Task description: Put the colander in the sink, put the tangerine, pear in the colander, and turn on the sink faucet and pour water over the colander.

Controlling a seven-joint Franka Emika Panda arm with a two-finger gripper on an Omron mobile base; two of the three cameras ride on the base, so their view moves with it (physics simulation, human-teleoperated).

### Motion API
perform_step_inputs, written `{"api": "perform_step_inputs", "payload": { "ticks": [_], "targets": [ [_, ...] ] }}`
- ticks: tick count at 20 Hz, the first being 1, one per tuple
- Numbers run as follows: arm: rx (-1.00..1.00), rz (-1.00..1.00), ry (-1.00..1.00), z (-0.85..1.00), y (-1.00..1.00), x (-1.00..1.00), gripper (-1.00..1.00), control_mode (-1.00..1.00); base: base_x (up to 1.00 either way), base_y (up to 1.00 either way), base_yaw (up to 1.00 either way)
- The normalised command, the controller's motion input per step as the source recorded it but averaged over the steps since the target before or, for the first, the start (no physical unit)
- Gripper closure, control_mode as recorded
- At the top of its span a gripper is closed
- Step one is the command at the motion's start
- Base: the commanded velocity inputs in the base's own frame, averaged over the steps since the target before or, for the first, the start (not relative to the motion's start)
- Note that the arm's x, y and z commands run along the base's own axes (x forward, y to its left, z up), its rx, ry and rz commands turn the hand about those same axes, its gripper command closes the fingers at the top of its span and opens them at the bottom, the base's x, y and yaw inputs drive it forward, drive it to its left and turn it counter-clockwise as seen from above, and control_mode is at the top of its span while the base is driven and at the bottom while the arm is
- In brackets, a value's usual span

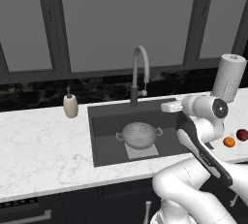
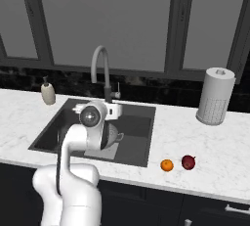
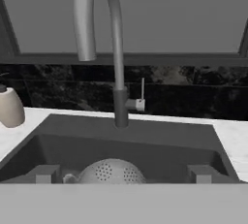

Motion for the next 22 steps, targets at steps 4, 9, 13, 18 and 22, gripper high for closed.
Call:
{"api": "perform_step_inputs", "payload": {
  "ticks": [4, 9, 13, 18, 22],
  "targets": [
    [0.0, -0.19, 0.46, 0.77, -0.36, -0.96, -1.0, -1.0, 0.0, 0.0, 0.0],
    [0.0, -0.18, 0.51, 0.55, -0.27, -0.67, -1.0, -1.0, 0.0, 0.0, 0.0],
    [0.0, -0.22, 0.5, 0.01, -0.36, -0.63, -1.0, -1.0, 0.0, 0.0, 0.0],
    [0.0, -0.1, 0.25, -0.41, -0.72, -0.44, -1.0, -1.0, 0.0, 0.0, 0.0],
    [0.0, 0.0, 0.0, -0.81, -0.69, -0.02, -1.0, -1.0, 0.0, 0.0, 0.0]
  ]
}}
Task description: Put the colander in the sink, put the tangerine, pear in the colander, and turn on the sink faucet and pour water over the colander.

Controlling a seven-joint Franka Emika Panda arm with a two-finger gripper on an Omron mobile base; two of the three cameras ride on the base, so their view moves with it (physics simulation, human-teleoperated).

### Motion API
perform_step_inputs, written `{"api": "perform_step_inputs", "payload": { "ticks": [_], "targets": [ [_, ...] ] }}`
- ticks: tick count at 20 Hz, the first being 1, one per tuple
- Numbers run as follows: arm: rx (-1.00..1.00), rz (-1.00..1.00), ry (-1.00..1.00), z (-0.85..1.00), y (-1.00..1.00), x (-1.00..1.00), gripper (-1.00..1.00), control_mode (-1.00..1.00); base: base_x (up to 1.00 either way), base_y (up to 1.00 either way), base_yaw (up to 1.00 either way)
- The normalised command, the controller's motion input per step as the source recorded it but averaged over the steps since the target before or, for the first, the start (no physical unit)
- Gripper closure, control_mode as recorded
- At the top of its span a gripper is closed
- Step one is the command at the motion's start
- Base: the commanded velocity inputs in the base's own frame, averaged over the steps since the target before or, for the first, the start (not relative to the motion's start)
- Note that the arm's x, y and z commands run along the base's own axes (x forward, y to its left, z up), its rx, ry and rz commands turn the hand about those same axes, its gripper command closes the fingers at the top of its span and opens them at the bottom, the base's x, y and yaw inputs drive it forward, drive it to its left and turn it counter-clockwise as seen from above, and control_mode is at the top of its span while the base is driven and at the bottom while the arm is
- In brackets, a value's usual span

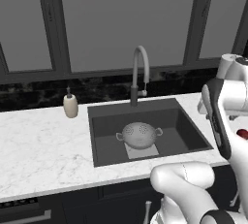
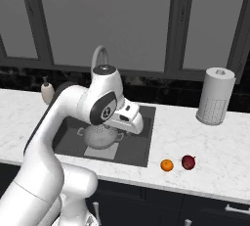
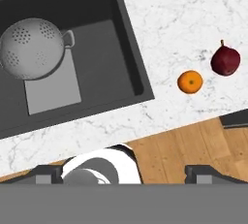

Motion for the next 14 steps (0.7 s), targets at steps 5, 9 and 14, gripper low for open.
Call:
{"api": "perform_step_inputs", "payload": {
  "ticks": [5, 9, 14],
  "targets": [
    [0.01, 0.0, 0.0, -0.74, -0.65, 0.05, -1.0, -1.0, 0.0, 0.0, 0.0],
    [0.03, 0.0, 0.08, -0.54, -0.68, 0.36, -1.0, -1.0, 0.0, 0.0, 0.0],
    [0.04, 0.0, 0.16, -0.49, -0.39, 0.63, -1.0, -1.0, 0.0, 0.0, 0.0]
  ]
}}
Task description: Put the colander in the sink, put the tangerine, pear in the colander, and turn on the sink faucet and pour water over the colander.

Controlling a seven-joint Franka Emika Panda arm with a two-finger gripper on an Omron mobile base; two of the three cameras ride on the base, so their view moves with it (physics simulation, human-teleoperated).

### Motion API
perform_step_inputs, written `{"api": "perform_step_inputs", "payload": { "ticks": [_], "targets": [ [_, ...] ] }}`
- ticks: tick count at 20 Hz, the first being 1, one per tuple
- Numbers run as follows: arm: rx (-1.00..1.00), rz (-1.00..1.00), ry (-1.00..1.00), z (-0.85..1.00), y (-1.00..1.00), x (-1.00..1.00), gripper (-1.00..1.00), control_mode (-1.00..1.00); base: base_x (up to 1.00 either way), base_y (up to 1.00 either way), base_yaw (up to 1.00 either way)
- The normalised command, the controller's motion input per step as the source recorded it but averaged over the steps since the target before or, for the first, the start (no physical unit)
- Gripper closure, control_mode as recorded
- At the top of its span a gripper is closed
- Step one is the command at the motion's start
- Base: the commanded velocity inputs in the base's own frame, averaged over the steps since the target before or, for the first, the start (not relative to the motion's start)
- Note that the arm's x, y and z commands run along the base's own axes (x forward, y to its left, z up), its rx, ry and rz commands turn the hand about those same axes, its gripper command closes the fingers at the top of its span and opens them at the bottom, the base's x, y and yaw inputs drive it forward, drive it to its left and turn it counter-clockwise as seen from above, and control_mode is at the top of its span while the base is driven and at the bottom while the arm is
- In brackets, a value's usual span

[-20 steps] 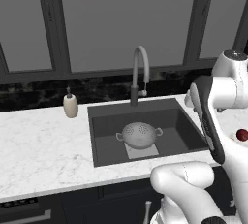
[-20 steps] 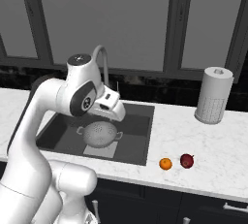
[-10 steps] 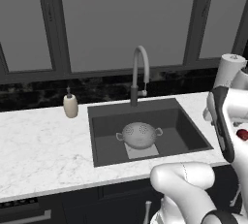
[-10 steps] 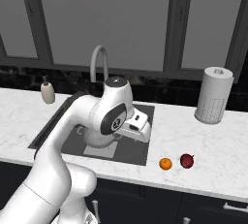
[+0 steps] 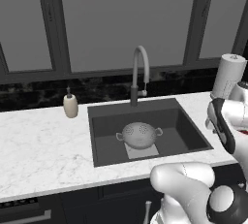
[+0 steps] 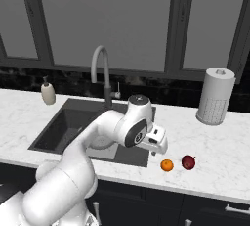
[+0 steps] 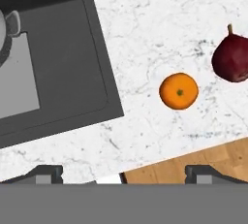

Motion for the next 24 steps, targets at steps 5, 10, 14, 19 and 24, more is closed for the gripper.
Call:
{"api": "perform_step_inputs", "payload": {
  "ticks": [5, 10, 14, 19, 24],
  "targets": [
    [0.07, 0.0, 0.18, -0.61, -0.54, 0.49, -1.0, -1.0, 0.0, 0.0, 0.0],
    [0.09, 0.0, 0.08, -0.49, -0.51, 0.31, -1.0, -1.0, 0.0, 0.0, 0.0],
    [0.08, 0.0, 0.07, -0.41, -0.41, 0.35, -1.0, -1.0, 0.0, 0.0, 0.0],
    [0.04, 0.0, 0.06, -0.23, -0.28, 0.19, -1.0, -1.0, 0.0, 0.0, 0.0],
    [0.0, 0.0, 0.02, -0.13, -0.08, 0.02, -1.0, -1.0, 0.0, 0.0, 0.0]
  ]
}}
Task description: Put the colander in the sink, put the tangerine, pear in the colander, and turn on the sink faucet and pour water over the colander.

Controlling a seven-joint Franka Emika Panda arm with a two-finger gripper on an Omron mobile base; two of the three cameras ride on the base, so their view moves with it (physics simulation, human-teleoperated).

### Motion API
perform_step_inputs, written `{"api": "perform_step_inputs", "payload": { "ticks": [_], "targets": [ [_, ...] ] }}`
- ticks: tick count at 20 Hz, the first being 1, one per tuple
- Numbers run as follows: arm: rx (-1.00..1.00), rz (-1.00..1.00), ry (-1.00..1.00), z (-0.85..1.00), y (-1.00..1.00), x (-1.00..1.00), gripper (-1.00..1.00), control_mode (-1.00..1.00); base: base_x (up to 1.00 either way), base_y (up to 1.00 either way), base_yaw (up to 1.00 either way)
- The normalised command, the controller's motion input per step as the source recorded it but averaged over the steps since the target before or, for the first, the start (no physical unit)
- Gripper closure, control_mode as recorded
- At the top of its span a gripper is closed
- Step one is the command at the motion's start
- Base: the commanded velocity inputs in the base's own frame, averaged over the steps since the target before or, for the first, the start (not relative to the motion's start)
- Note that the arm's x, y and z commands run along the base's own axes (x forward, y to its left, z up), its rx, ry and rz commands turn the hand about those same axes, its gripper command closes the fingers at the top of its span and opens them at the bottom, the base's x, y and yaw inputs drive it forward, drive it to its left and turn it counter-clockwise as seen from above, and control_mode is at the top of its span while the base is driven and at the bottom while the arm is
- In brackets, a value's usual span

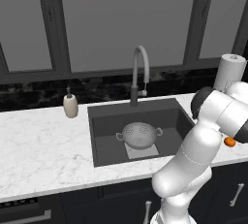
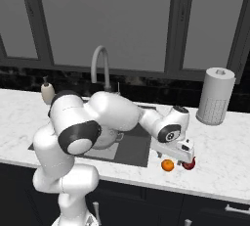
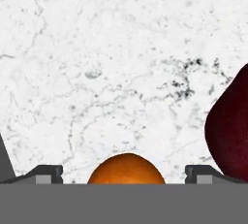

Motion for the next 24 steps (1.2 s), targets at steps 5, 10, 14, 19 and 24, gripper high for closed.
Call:
{"api": "perform_step_inputs", "payload": {
  "ticks": [5, 10, 14, 19, 24],
  "targets": [
    [0.0, 0.0, 0.02, 0.0, 0.0, -0.03, -1.0, -1.0, 0.0, 0.0, 0.0],
    [-0.01, 0.0, 0.01, 0.0, 0.23, -0.24, -1.0, -1.0, 0.0, 0.0, 0.0],
    [-0.04, 0.0, 0.0, -0.06, 0.42, -0.25, -1.0, -1.0, 0.0, 0.0, 0.0],
    [-0.06, 0.0, 0.0, -0.15, 0.5, -0.31, -1.0, -1.0, 0.0, 0.0, 0.0],
    [-0.06, 0.0, 0.0, -0.16, 0.27, -0.32, -1.0, -1.0, 0.0, 0.0, 0.0]
  ]
}}
